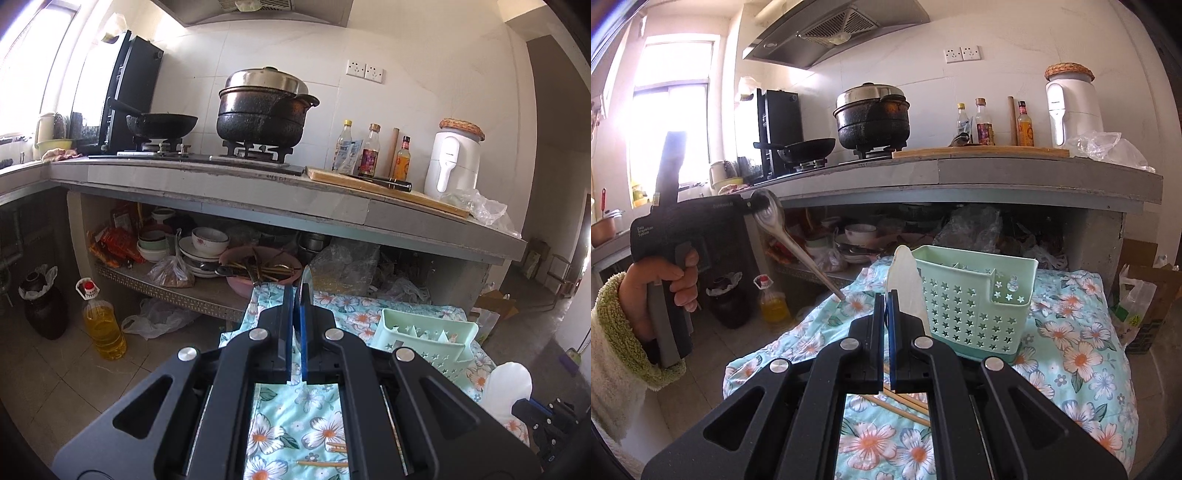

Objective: Organize utensils
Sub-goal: 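Insert the metal spoon into the green holder with the left gripper while the right gripper carries the spatula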

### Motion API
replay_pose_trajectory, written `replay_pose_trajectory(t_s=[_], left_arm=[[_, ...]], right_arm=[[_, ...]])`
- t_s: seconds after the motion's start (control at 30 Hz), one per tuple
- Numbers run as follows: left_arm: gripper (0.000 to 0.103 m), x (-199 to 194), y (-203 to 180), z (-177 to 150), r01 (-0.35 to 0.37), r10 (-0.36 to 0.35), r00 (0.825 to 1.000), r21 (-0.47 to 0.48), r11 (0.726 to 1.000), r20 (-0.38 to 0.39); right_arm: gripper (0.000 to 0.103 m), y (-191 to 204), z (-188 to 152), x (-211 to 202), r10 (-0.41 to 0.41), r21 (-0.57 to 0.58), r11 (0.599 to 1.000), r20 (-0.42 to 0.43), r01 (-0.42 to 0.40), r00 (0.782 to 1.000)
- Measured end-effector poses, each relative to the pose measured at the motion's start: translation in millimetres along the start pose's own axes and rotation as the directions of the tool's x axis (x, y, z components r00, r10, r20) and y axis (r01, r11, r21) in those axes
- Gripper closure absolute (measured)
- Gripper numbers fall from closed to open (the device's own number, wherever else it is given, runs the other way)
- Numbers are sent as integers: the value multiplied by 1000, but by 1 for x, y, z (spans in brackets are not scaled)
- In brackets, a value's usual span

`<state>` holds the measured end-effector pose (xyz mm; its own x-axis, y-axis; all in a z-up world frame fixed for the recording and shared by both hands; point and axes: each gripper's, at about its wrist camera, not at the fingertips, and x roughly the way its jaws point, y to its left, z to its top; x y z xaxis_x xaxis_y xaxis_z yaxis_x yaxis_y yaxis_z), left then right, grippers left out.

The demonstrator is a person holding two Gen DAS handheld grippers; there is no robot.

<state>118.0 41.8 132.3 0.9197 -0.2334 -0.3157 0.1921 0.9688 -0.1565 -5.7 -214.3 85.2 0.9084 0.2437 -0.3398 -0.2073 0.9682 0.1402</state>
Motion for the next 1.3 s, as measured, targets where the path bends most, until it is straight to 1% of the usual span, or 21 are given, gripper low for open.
replay_pose_trajectory(t_s=[0.37,0.67,0.77,0.87,1.03,1.17,1.23,1.3], left_arm=[[101,12,-23,37,23,-27,996,43,999,81],[101,40,-61,68,48,-67,983,116,992,170],[101,57,-79,68,68,-92,985,161,985,146],[101,74,-96,58,68,-95,989,219,973,114],[101,99,-122,35,48,-77,994,333,942,74],[101,115,-138,14,26,-49,998,420,907,45],[101,124,-143,4,25,-39,999,446,895,22],[101,134,-146,-5,38,-33,999,454,890,-19]], right_arm=[[101,-19,3,-5,-13,40,999,5,12,1000],[101,-38,3,-2,-23,79,997,-8,24,1000],[101,-39,3,-2,-34,82,996,-10,35,999],[101,-41,3,-3,-44,85,995,-13,44,999],[101,-42,2,-4,-60,83,995,-19,62,998],[101,-45,1,-6,-71,89,993,-23,72,997],[101,-46,0,-6,-74,90,993,-25,76,997],[101,-47,-1,-7,-77,91,993,-27,79,997]])
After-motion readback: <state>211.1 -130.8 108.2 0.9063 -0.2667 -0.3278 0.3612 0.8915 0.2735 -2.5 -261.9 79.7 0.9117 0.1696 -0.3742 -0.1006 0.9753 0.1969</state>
